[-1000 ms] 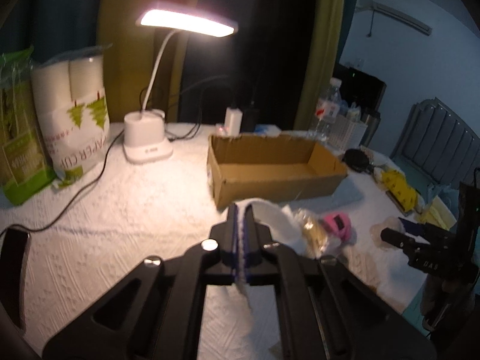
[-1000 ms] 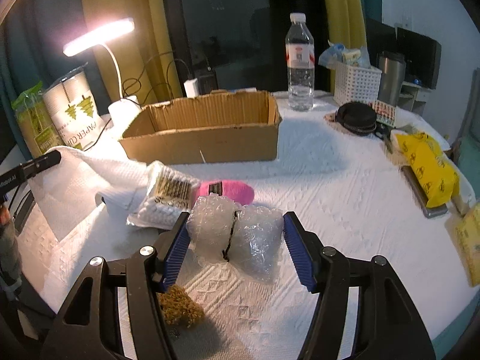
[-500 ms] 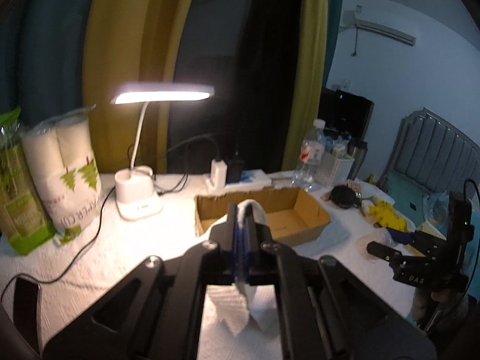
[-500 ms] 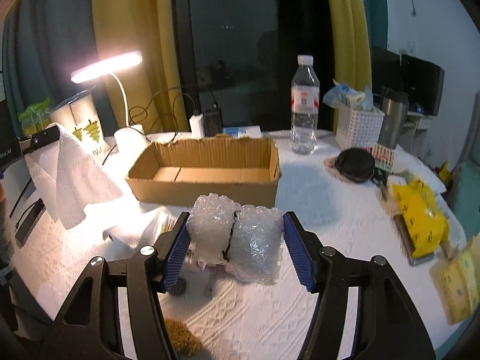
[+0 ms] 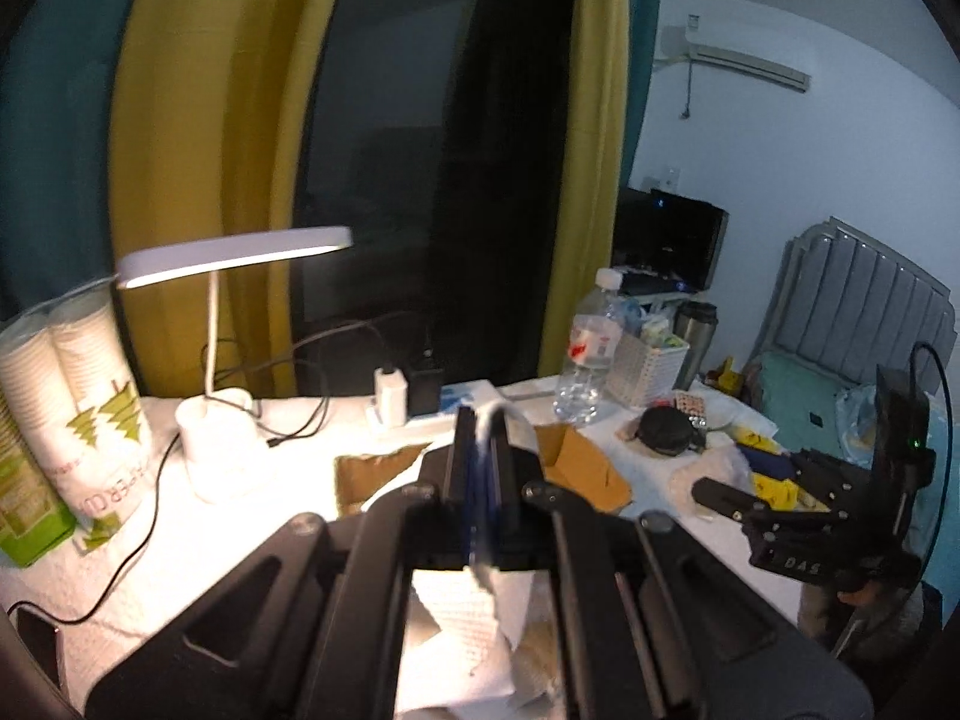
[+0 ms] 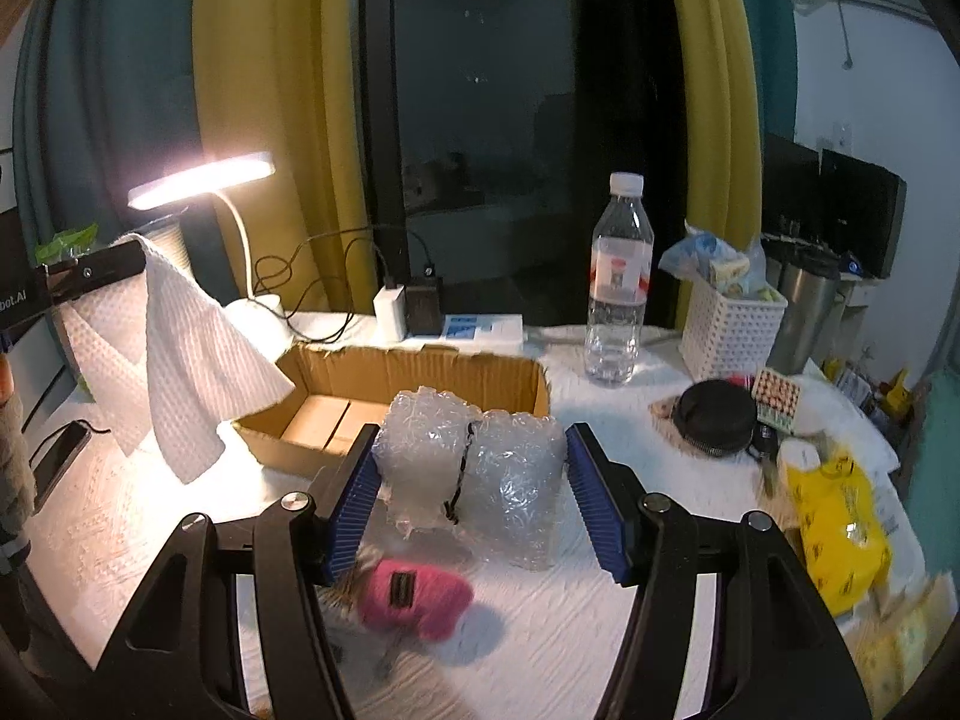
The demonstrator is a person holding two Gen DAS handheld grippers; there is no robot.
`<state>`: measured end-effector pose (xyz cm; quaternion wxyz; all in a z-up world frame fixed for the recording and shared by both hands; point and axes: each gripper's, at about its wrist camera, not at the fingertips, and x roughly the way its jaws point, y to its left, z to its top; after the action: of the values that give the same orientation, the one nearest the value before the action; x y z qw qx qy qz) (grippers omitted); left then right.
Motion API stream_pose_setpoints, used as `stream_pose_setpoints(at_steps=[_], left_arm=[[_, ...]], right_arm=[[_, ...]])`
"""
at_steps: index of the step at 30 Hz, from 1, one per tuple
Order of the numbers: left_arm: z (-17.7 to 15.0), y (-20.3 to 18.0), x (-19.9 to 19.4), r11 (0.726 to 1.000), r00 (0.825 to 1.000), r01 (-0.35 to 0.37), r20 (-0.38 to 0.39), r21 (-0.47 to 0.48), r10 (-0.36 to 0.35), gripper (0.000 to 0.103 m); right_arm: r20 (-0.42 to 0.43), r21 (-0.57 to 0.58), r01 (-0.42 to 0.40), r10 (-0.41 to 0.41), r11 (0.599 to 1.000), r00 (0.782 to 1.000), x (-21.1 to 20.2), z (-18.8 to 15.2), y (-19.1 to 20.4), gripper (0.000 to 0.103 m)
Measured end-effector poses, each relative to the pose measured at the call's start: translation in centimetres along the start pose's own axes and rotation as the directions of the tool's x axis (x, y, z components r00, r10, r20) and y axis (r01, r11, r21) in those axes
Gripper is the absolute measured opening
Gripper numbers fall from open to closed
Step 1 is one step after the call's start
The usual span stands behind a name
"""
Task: Organize soft objects
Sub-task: 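Lift the towel and bubble wrap and carry both toward the cardboard box, then lower the bubble wrap into the box and open the right gripper while the left releases the towel inside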
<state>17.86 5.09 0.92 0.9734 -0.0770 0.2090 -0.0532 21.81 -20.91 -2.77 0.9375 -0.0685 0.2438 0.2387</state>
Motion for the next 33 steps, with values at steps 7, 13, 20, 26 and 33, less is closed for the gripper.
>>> stream_pose_setpoints(at_steps=[7,13,20,26,33], left_arm=[[0.7,-2.4,3.7,1.0,0.999,0.027,-0.022,-0.006,-0.027,0.002],[0.8,-4.5,7.4,0.999,0.998,0.043,-0.044,0.0,-0.043,0.002],[0.5,-6.2,11.9,0.999,0.996,0.041,-0.084,0.001,-0.04,0.002],[-0.7,-7.9,15.6,0.998,0.988,0.062,-0.144,-0.001,-0.061,0.002],[-2.2,-9.3,20.1,0.998,0.972,0.062,-0.228,-0.004,-0.061,0.004]], right_arm=[[0.013,0.01,-0.008,0.008,1.0,1.0,1.3,1.0,-2.5,0.065],[0.009,0.037,-0.021,0.02,0.999,1.0,2.6,1.1,-5.1,0.065],[-0.001,0.065,-0.02,0.02,0.998,1.0,3.9,0.8,-8.1,0.065],[-0.011,0.095,-0.019,0.02,0.995,1.0,4.5,0.0,-10.2,0.065],[-0.026,0.129,-0.022,0.026,0.991,0.999,5.1,-1.1,-11.8,0.065]])
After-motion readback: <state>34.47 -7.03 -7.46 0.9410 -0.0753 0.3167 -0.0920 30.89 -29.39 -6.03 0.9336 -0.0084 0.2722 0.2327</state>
